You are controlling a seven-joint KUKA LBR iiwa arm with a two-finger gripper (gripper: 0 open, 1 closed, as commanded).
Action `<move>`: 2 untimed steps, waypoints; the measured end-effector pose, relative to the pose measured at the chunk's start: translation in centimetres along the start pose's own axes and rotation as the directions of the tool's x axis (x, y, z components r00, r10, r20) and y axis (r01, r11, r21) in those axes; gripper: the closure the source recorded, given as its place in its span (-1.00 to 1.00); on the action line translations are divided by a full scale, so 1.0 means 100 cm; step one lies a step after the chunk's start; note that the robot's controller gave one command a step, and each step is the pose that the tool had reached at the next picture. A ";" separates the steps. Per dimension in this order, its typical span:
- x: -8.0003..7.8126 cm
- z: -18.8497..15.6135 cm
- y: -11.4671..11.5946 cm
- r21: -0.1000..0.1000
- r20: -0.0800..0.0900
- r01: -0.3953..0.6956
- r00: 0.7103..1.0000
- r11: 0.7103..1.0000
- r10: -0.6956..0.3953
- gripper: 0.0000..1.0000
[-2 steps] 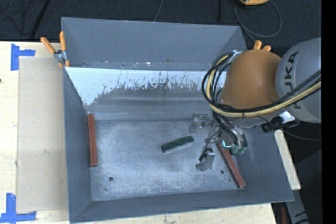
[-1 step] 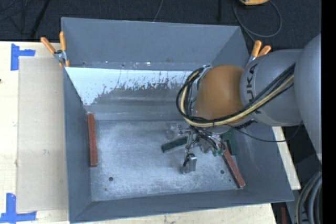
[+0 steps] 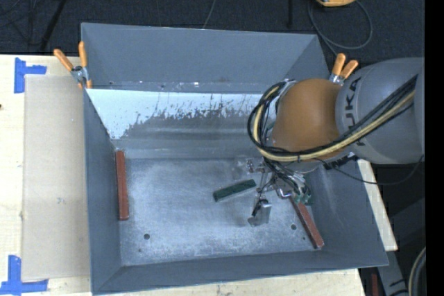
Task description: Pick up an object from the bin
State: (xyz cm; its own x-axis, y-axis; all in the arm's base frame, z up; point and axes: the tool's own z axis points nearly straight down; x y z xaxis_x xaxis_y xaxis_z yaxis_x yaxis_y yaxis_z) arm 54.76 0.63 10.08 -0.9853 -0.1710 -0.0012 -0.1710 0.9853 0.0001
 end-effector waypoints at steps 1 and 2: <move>-0.020 0.001 0.010 -0.001 0.001 -0.001 1.000 1.000 0.001 -1.00; -0.005 0.033 0.014 -0.001 -0.006 0.023 1.000 1.000 -0.023 -1.00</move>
Offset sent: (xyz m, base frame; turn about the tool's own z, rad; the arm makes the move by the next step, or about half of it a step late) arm 0.0172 0.0123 -0.0008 0.0031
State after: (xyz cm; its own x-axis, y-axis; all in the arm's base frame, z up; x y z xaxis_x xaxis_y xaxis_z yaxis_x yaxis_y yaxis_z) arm 54.99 2.14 6.76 -0.9811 -0.1936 0.0046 -0.1936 0.9811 0.0015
